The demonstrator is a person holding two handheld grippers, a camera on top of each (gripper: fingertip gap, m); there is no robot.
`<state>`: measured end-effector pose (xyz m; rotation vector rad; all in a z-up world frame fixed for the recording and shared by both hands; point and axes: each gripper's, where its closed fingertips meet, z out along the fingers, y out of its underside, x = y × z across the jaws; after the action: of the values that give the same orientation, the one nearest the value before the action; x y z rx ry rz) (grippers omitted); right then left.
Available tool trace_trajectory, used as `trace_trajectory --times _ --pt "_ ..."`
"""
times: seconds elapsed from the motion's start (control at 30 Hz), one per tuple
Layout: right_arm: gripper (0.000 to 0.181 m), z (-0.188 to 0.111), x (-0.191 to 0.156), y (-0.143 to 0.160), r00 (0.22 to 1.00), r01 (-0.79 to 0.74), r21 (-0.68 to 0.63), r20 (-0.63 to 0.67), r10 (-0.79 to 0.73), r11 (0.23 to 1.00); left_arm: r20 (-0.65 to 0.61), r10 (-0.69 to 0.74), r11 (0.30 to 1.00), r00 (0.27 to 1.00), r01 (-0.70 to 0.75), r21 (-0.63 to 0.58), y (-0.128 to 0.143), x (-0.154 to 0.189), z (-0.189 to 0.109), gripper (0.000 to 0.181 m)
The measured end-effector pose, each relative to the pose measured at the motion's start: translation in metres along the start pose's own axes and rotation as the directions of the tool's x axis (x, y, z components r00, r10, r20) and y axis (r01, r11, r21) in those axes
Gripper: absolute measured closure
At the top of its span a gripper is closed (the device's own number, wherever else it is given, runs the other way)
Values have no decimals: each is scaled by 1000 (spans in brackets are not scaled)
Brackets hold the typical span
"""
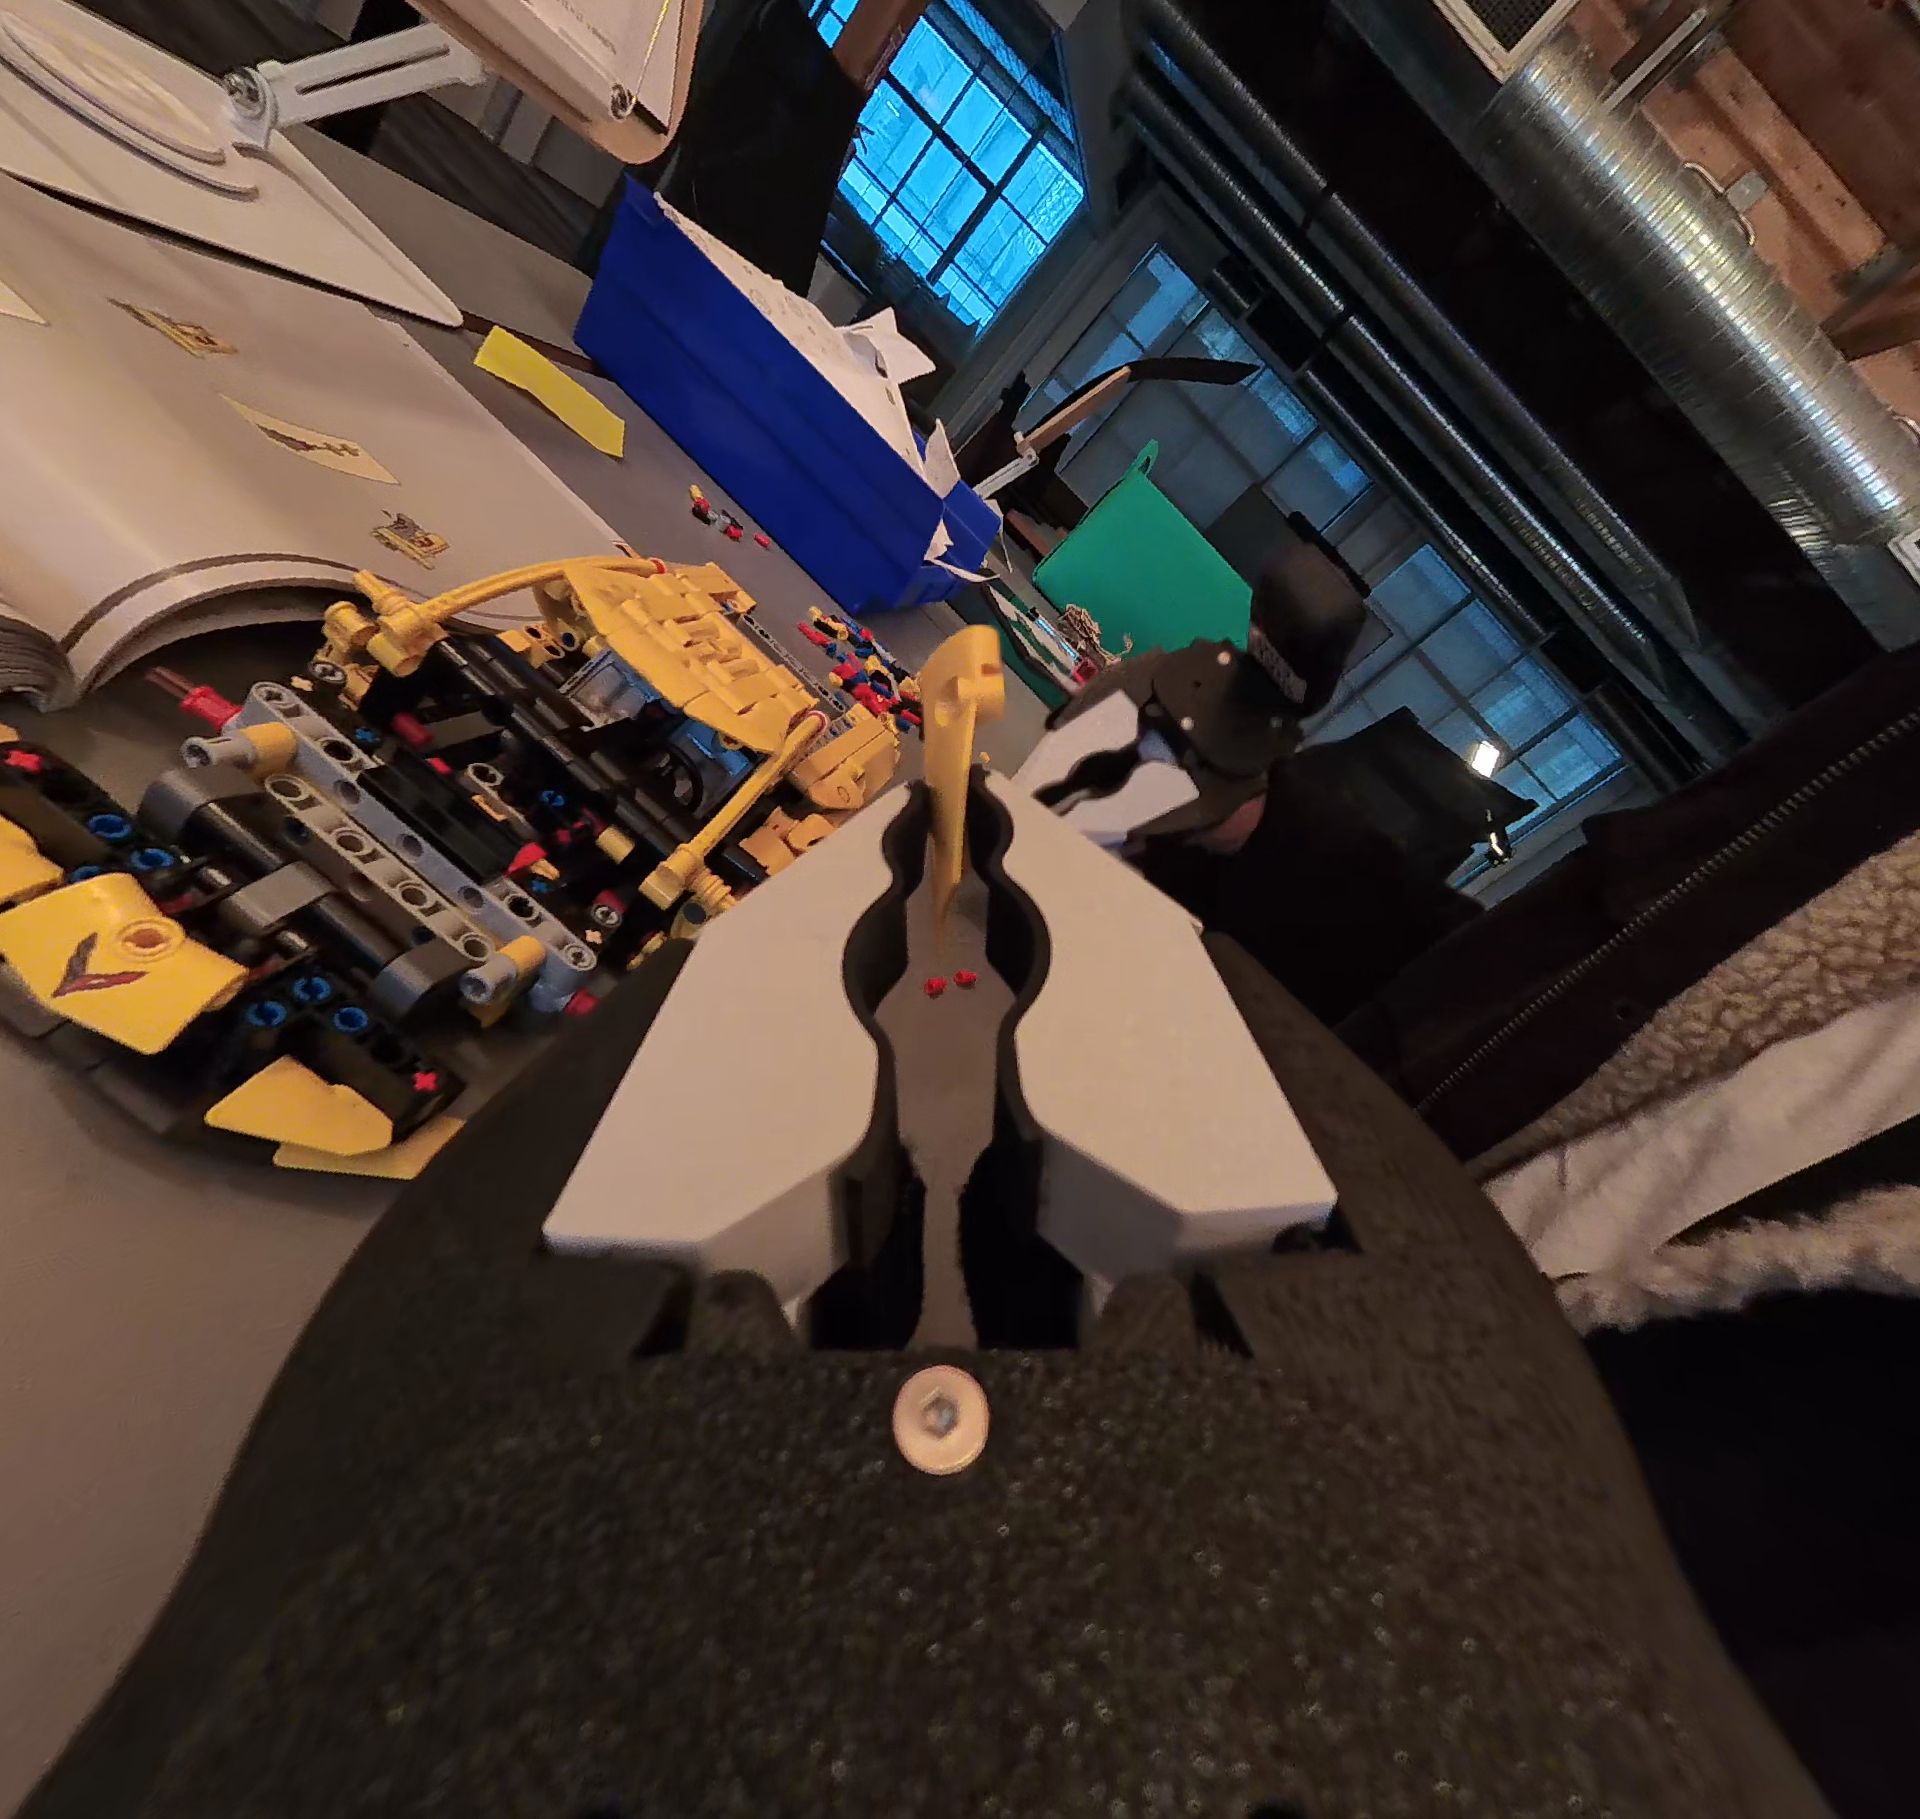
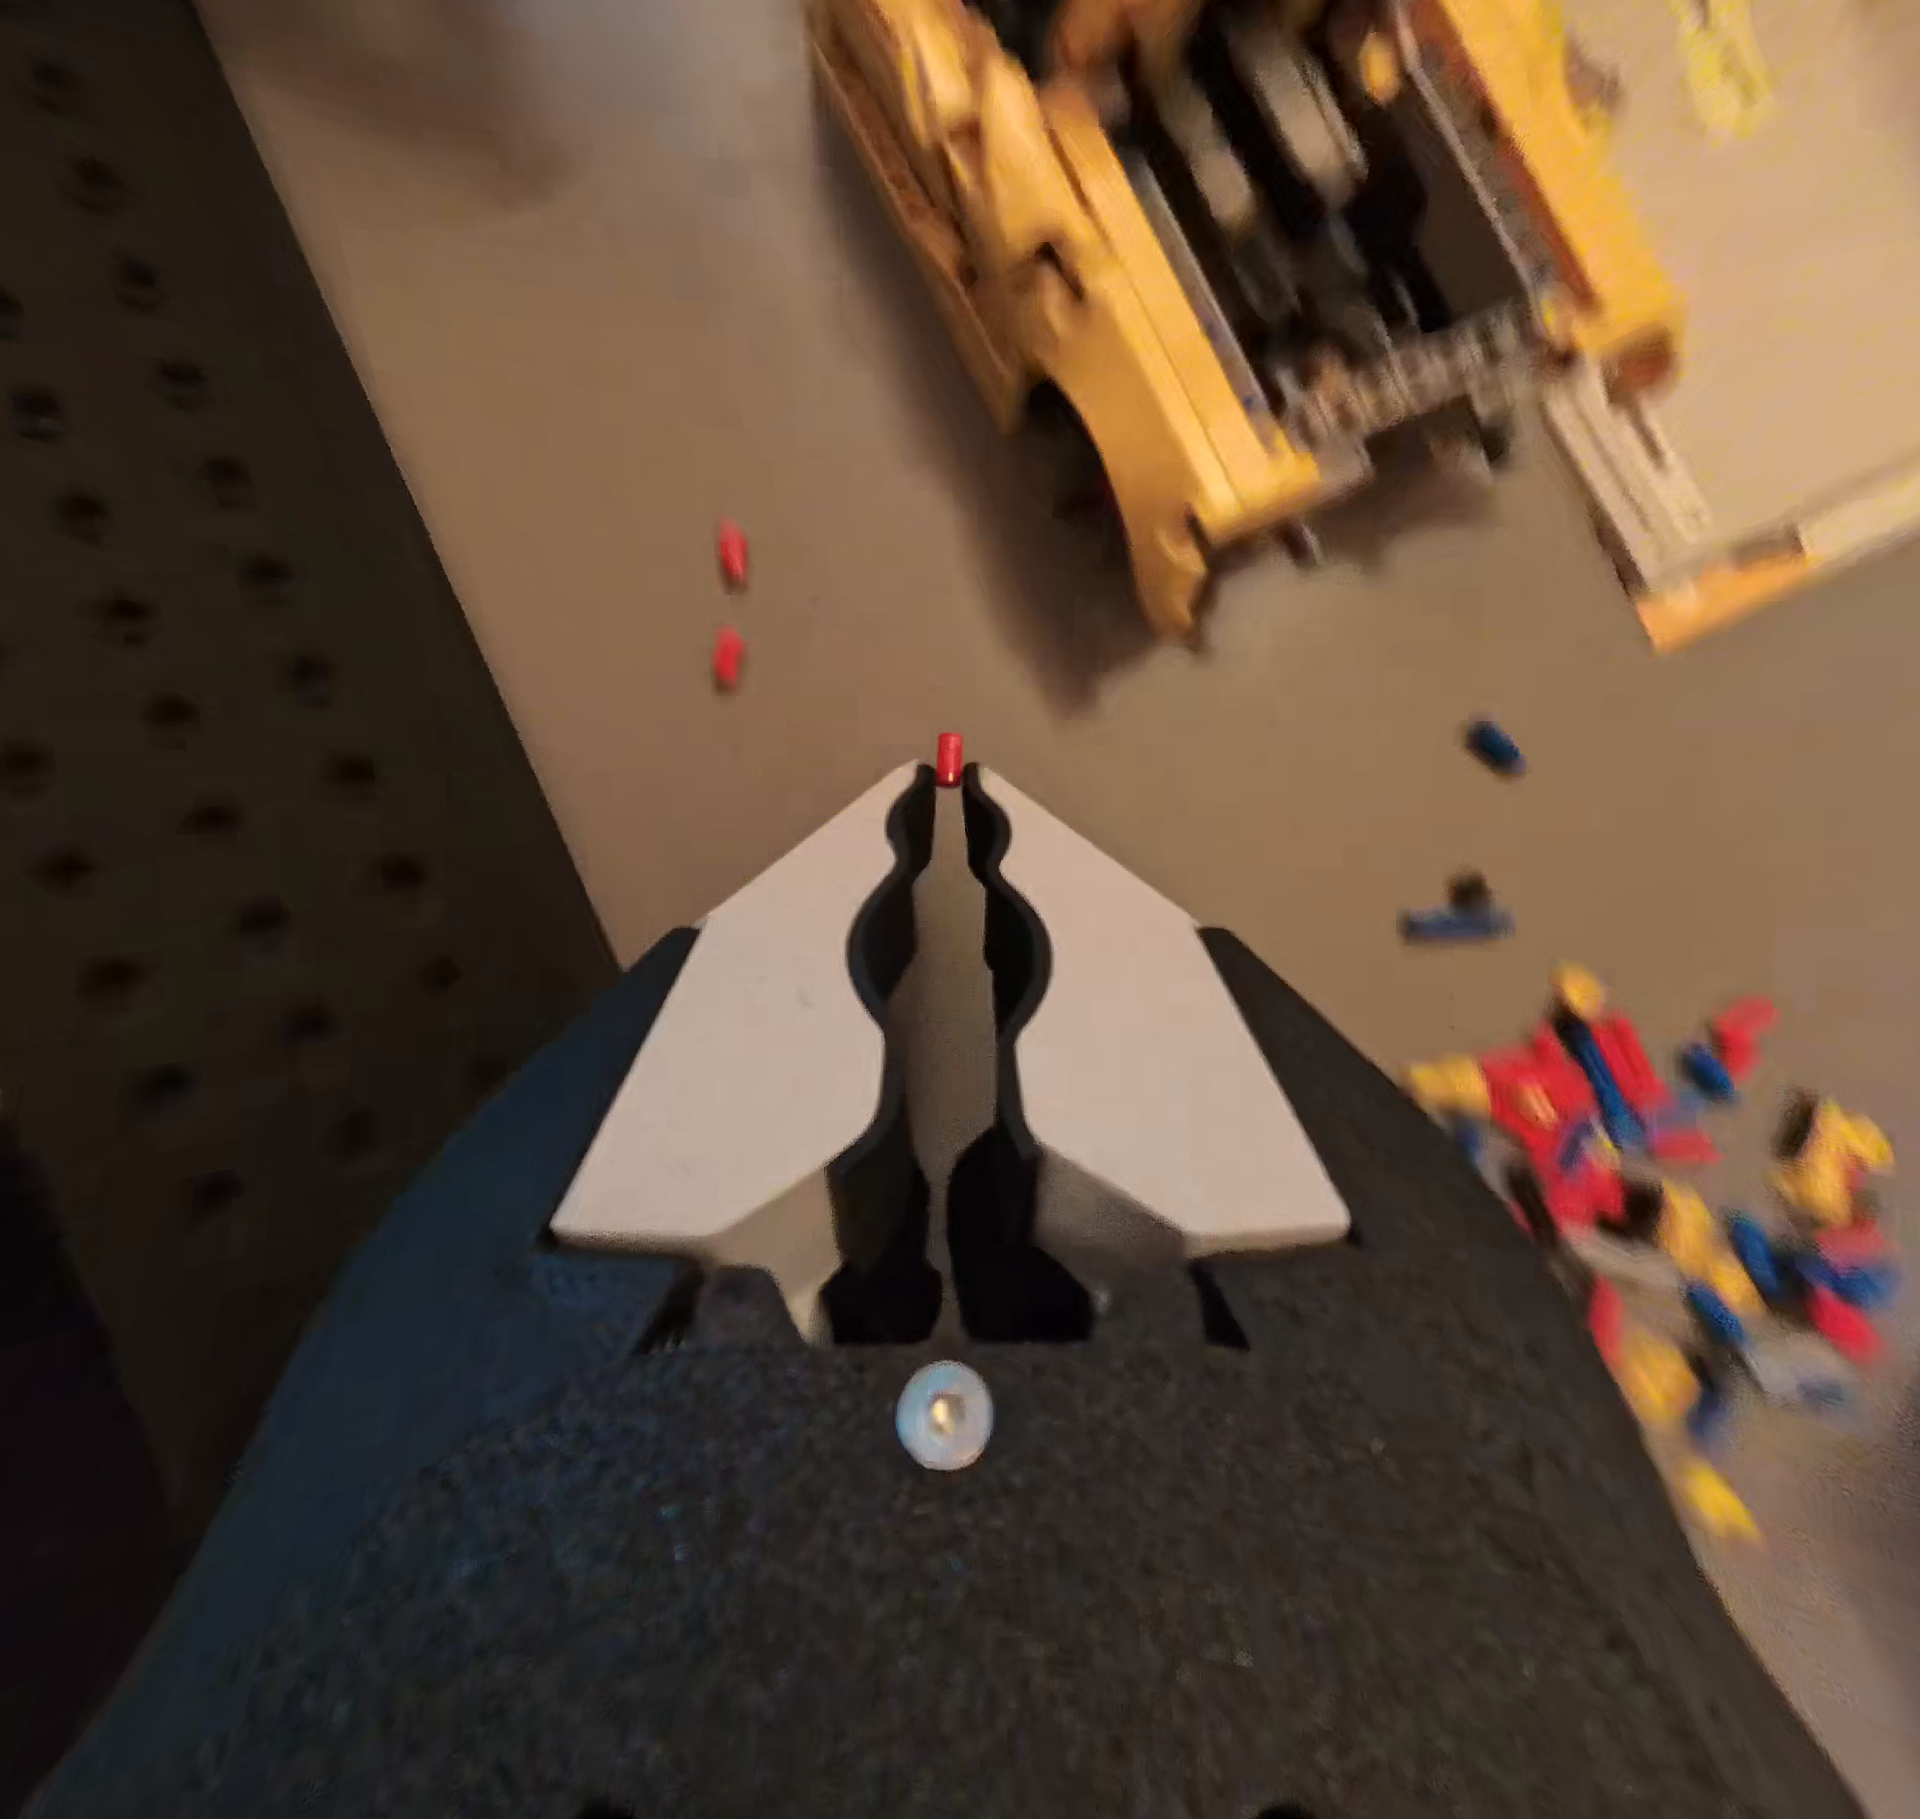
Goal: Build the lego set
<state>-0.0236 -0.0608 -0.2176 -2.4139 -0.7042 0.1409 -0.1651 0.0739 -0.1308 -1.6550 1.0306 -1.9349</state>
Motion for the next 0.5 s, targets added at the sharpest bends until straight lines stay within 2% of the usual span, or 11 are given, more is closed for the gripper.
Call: trace_trajectory --times 0.07,0.13,0.2,0.33,0.4,0.5 --pt "177 -33 26 44 998 -59 -238 -39 51 970 -12 -11 1000 1000 11 12 -2 1 -1 174" --pt "177 -76 56 97 983 -172 -459 -134 123 872 -25 -18 1000 1000 18 17 -3 3 -2 174" --pt "177 -109 74 143 955 -298 -598 -195 225 744 -33 -12 1000 999 13 17 -3 6 -2 174" --pt "177 -143 84 211 915 -378 -783 -236 326 493 -36 8 1000 999 -7 16 -3 10 -2 174" --pt "177 -149 83 233 903 -379 -841 -246 351 385 -37 9 1000 999 -8 21 -4 10 -3 174" --pt "177 -146 77 245 898 -355 -881 -228 375 314 -41 2 1000 999 -1 30 -6 11 -4 174"
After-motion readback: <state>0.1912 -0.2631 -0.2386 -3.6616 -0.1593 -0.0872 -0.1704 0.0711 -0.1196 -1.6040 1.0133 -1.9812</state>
